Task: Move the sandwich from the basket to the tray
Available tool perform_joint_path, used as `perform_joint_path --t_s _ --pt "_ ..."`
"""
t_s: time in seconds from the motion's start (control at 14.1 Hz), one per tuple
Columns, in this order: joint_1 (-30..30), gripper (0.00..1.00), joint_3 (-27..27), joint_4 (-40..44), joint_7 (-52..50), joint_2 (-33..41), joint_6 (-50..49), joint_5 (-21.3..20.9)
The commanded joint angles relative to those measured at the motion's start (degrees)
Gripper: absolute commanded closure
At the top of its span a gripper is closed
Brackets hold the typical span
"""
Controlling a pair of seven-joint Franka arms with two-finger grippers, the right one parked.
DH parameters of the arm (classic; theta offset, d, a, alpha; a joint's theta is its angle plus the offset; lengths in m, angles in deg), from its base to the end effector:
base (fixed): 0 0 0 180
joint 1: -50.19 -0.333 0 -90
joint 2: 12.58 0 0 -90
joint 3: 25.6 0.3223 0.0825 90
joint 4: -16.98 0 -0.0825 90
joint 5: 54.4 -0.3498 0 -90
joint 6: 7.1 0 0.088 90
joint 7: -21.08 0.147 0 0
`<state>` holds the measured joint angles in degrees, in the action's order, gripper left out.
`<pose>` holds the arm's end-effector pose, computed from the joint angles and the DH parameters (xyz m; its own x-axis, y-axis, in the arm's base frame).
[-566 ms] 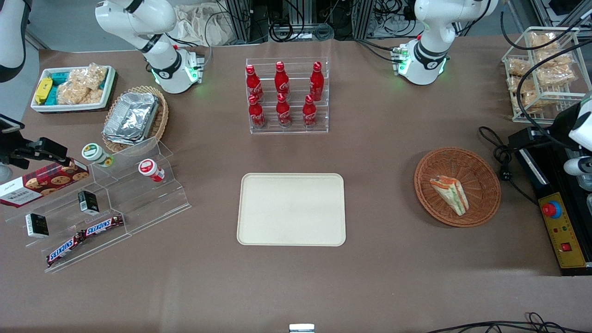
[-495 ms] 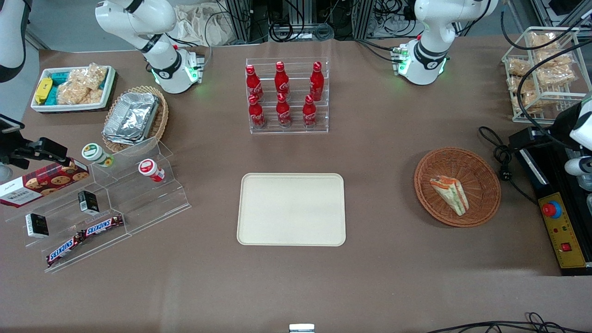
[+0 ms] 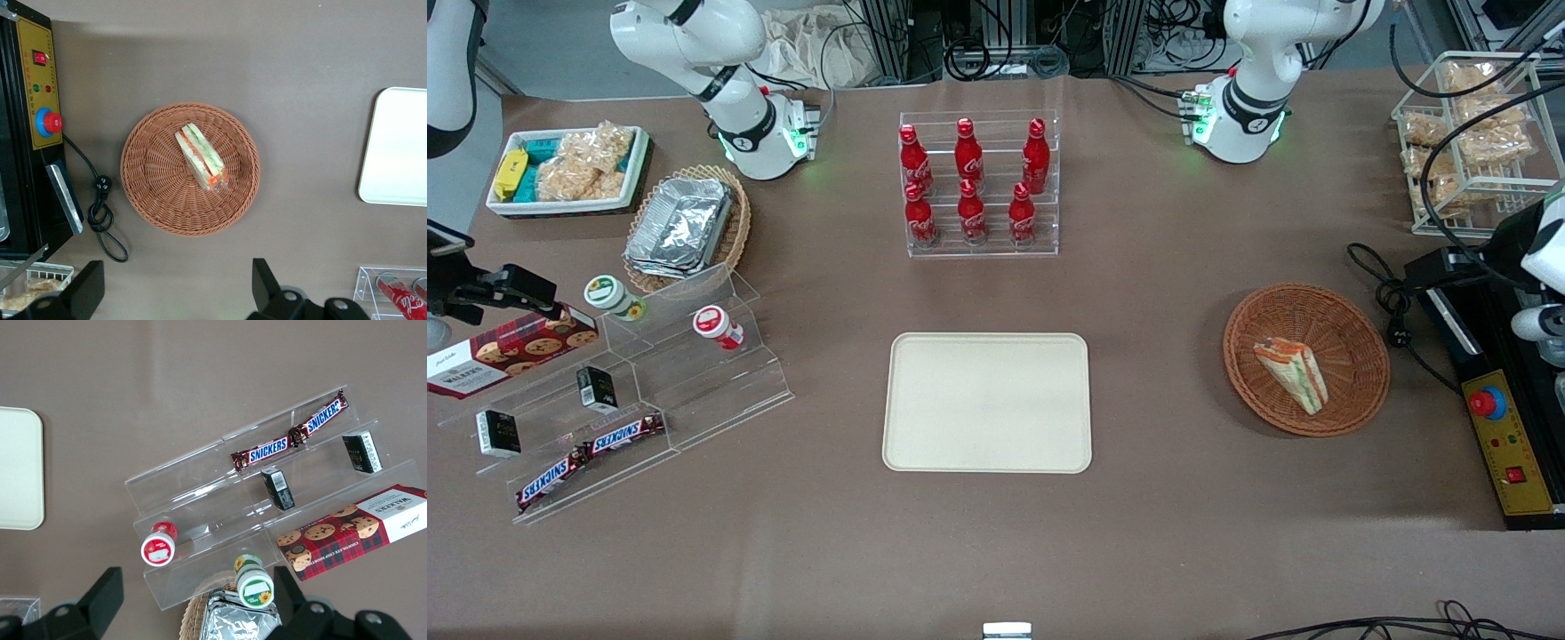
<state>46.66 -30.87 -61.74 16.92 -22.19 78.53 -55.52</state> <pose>0.5632 -0.0096 0.5790 0.9980 0.0443 -0.0460 0.0440 -0.9990 -0.0076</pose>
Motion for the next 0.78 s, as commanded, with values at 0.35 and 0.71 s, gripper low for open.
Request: perform_joint_path --t_s 0.35,0.71 --pt "-0.77 0.01 0.26 -18.54 -2.58 1.53 13.21 0.24" --pt "-0.77 0.01 0.26 -34.55 -12.77 0.65 33.86 -0.11"
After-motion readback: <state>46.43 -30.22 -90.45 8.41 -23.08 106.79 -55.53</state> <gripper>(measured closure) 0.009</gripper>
